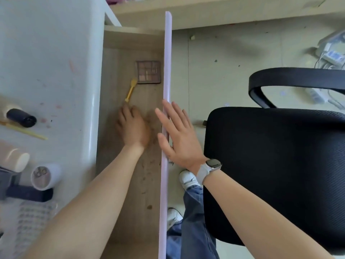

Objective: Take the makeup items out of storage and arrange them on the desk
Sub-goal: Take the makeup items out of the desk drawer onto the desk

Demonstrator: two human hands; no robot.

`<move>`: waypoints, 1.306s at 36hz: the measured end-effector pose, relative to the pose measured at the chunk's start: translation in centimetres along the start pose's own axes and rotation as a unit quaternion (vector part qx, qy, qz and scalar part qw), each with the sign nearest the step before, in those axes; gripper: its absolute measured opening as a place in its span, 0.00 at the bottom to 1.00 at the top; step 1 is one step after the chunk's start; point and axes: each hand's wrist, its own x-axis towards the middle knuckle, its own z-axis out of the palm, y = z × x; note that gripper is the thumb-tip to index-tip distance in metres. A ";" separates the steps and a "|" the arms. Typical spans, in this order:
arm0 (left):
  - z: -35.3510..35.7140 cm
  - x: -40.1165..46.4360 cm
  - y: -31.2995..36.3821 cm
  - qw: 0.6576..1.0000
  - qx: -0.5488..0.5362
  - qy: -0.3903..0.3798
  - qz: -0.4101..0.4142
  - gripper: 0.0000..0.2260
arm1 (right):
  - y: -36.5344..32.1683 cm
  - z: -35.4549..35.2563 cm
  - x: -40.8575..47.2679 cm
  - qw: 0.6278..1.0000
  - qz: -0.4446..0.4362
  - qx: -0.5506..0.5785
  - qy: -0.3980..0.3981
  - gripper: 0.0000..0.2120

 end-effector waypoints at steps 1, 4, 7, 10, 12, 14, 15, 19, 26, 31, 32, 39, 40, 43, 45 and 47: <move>0.1 -0.4 0.1 1.000 -0.002 0.017 0.006 0.20 | 0.0 -0.1 0.0 1.000 0.000 -0.005 -0.003 0.24; 0.1 -0.9 0.2 0.998 -0.038 0.048 0.015 0.16 | -0.1 -0.5 0.1 1.000 -0.005 -0.010 0.006 0.21; 0.0 -0.6 -0.2 0.995 -0.076 0.058 0.010 0.15 | -0.2 -1.0 0.7 0.997 -0.024 -0.045 0.061 0.16; -0.3 0.2 -0.5 0.991 -0.119 0.062 -0.009 0.12 | -0.4 -1.7 2.2 0.989 -0.048 -0.095 0.107 0.12; -0.4 0.6 -0.6 0.987 -0.147 0.058 -0.030 0.10 | -0.7 -2.3 3.5 0.985 -0.058 -0.118 0.112 0.12; -0.5 0.8 -0.6 0.983 -0.168 0.053 -0.050 0.08 | -0.9 -2.9 5.3 0.981 -0.073 -0.142 0.109 0.13; -0.6 0.7 -0.5 0.980 -0.182 0.049 -0.060 0.07 | -1.1 -3.2 6.3 0.979 -0.083 -0.154 0.105 0.13; -1.1 -1.2 -0.2 0.962 -0.255 0.031 -0.086 0.09 | -1.9 -3.2 11.1 0.959 -0.116 -0.253 0.045 0.11; -1.9 -5.2 -0.5 0.921 -0.368 -0.019 -0.127 0.12 | -1.6 0.1 17.9 0.840 -0.003 -0.491 -0.231 0.20; -2.7 -6.4 -0.9 0.902 -0.416 -0.020 -0.114 0.13 | 1.0 1.8 20.9 0.839 0.080 -0.456 -0.286 0.28; -2.8 -6.6 -1.0 0.899 -0.424 -0.021 -0.110 0.13 | 1.4 1.9 21.2 0.847 0.083 -0.438 -0.290 0.29; -4.6 -8.1 -1.9 0.880 -0.466 -0.014 -0.092 0.14 | 0.6 2.1 21.3 0.841 0.058 -0.436 -0.315 0.31; -5.2 -8.3 -1.9 0.877 -0.473 -0.013 -0.088 0.14 | 0.3 1.9 21.1 0.842 0.063 -0.431 -0.318 0.33; -7.3 -8.5 -2.0 0.867 -0.493 0.005 -0.071 0.12 | -1.2 1.3 20.4 0.860 0.053 -0.405 -0.305 0.31; -9.0 -8.4 -2.2 0.856 -0.513 0.029 -0.062 0.09 | -2.5 0.5 19.8 0.884 0.047 -0.369 -0.282 0.28; -10.7 -7.9 -2.6 0.840 -0.537 0.049 -0.060 0.08 | -3.9 -0.5 19.3 0.906 0.058 -0.335 -0.253 0.30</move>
